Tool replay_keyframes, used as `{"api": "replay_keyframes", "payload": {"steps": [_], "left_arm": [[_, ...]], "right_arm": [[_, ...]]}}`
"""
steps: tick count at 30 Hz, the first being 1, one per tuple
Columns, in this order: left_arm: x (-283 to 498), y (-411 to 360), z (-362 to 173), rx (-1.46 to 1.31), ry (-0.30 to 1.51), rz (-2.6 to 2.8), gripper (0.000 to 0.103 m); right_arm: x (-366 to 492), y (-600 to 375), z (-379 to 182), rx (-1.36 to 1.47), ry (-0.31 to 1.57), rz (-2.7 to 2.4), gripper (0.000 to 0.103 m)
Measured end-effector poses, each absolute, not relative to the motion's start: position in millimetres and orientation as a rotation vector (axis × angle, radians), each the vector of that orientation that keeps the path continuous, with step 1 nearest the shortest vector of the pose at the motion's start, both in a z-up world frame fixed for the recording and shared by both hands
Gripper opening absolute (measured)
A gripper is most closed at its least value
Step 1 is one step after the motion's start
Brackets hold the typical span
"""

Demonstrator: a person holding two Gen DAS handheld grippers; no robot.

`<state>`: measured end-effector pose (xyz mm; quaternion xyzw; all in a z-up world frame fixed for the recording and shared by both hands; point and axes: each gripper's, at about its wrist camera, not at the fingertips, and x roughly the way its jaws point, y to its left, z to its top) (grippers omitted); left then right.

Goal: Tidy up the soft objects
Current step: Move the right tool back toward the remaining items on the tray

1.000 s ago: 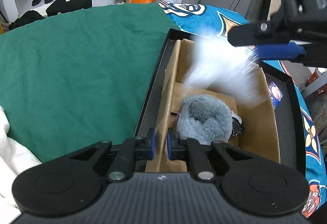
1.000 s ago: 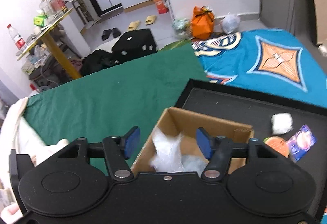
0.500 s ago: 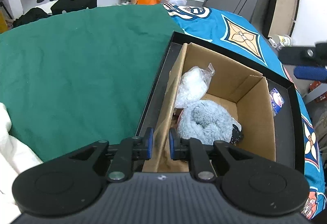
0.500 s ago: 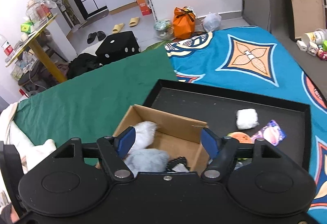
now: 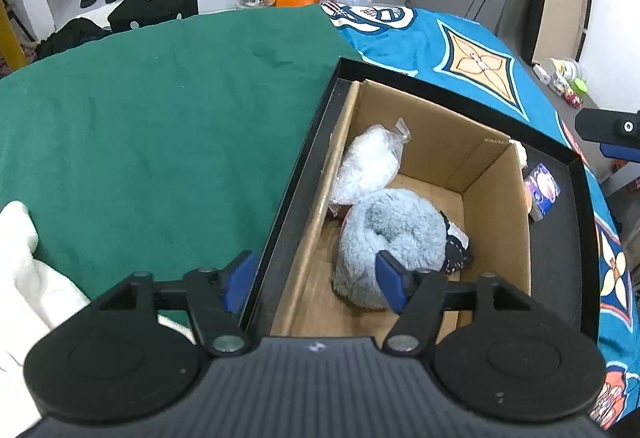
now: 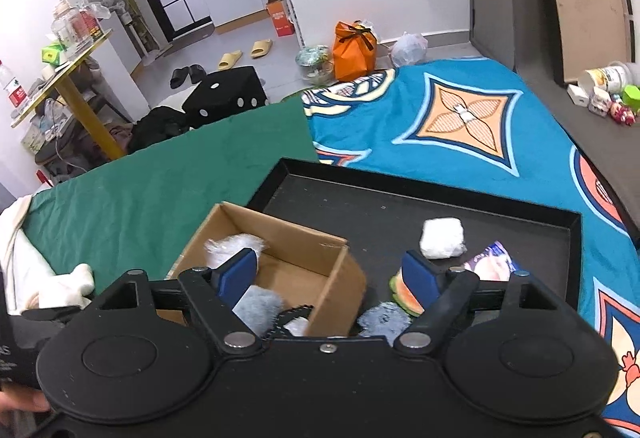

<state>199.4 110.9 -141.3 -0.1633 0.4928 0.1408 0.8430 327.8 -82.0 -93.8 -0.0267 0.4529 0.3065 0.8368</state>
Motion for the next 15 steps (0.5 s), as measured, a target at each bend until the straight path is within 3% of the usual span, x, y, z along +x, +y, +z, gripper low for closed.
{"api": "replay_keyframes", "payload": {"steps": [15], "left_arm": [[214.7,94.0,-136.5,-0.223,1.098,0.369,0.08]], "right_arm": [[352.8,-136.2,-145.6,0.04,0.985,0.574,0.079]]}}
